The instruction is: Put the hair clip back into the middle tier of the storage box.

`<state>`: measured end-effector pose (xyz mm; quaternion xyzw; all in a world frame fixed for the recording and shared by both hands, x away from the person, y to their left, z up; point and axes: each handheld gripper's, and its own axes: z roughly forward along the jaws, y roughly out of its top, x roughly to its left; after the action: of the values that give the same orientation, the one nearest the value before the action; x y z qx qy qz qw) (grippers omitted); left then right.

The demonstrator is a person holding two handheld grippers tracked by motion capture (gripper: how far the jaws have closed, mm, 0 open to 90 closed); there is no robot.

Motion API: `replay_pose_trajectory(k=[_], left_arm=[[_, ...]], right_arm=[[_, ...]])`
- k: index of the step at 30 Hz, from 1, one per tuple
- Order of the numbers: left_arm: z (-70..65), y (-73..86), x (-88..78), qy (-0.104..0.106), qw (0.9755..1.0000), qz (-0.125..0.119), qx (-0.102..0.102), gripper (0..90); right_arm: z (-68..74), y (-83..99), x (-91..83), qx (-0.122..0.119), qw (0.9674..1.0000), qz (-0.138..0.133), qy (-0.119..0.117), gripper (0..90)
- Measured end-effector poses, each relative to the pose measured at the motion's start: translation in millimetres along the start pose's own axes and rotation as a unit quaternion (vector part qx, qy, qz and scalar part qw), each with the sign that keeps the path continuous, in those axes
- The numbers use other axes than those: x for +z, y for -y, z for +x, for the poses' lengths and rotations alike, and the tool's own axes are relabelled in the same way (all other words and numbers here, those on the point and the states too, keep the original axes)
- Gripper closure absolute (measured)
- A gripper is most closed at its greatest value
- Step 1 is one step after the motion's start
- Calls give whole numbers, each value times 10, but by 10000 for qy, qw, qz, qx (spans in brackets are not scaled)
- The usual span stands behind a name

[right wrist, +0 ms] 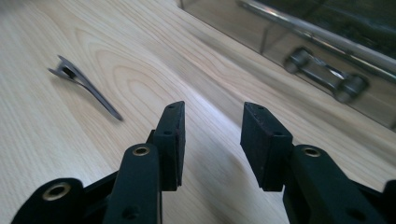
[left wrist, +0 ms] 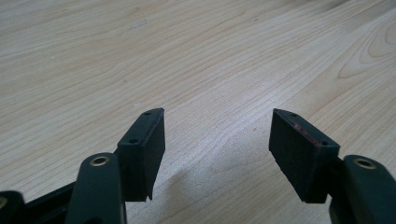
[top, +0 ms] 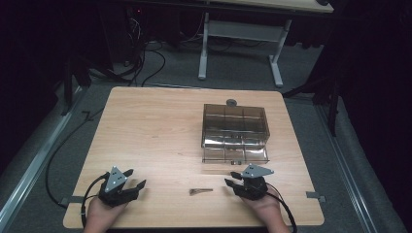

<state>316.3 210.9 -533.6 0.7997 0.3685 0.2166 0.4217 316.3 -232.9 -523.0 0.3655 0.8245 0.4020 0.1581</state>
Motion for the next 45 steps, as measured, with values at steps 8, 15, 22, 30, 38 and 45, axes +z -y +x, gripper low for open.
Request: replay_pose_trajectory(k=[8,15,22,30,38,45], left_arm=[[1,-1,1,-6,10000,11,-9,366],[5,-1,1,-14,10000,10,-37,366],[20,4,-5,-7,9999,-30,-124,365],[20,3,-3,-22,9999,-14,-130,364],[21,3,-4,-3,9999,-18,-126,364],[18,4,-7,13,9999,-13,-108,364]], right_arm=[[96,-121,106,-111,9998,48,-188,610],[160,-283,236,-240,9991,156,-313,613],[295,-491,408,-383,9974,199,-575,612],[456,-405,439,-523,9947,341,-815,622],[525,-336,418,-593,9927,426,-956,674],[572,-320,451,-678,9914,562,-967,717]])
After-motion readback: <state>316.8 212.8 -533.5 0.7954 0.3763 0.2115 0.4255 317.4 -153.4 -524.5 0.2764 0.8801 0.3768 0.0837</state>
